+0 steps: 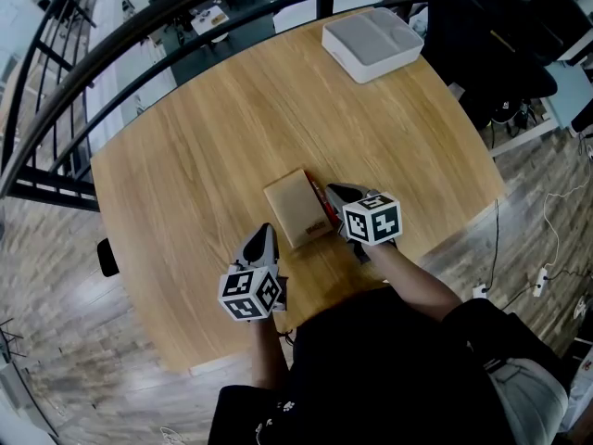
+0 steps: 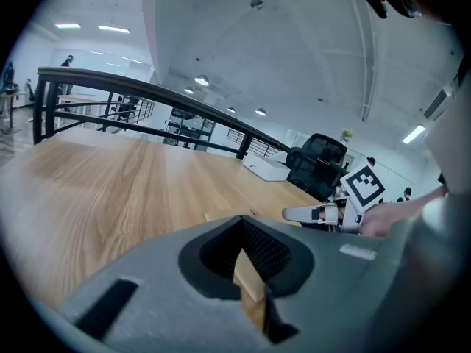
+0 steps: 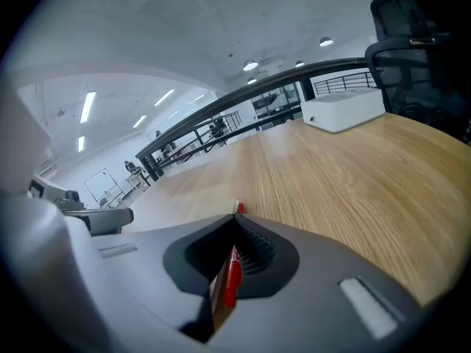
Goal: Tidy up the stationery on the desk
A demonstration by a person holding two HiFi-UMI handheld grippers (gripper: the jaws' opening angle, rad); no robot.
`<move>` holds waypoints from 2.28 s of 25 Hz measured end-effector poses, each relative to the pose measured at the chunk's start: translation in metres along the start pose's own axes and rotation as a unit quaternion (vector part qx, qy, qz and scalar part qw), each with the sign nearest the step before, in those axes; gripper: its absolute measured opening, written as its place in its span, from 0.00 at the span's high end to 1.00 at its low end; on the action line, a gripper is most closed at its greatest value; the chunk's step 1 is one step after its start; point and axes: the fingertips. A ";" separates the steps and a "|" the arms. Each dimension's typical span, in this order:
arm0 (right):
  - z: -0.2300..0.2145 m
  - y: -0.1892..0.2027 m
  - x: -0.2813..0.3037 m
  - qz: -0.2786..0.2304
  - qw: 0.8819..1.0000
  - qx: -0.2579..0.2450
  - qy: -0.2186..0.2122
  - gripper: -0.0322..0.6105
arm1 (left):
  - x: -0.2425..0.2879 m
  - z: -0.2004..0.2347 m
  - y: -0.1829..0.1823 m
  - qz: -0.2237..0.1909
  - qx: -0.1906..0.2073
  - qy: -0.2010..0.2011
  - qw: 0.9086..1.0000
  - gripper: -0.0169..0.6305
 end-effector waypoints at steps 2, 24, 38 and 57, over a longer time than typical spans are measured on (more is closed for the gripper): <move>-0.001 -0.011 -0.006 -0.017 1.000 -0.020 -0.008 0.94 | 0.000 -0.003 -0.002 -0.001 0.008 -0.001 1.000 0.98; -0.024 -0.113 -0.080 -0.162 0.977 -0.120 -0.070 0.94 | -0.004 -0.057 -0.048 -0.072 0.079 0.005 0.994 0.97; -0.029 -0.112 -0.093 -0.158 0.973 -0.149 -0.084 0.94 | 0.000 -0.068 -0.048 -0.076 0.085 0.005 0.993 0.97; -0.028 -0.108 -0.097 -0.148 0.973 -0.153 -0.086 0.94 | 0.002 -0.069 -0.047 -0.073 0.086 0.006 0.994 0.97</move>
Point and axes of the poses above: the fingertips, and each gripper's own axes: x forward along the fingers, z to its left, y out of its underside, and after that the axes turned 13 degrees about -x, right-handed
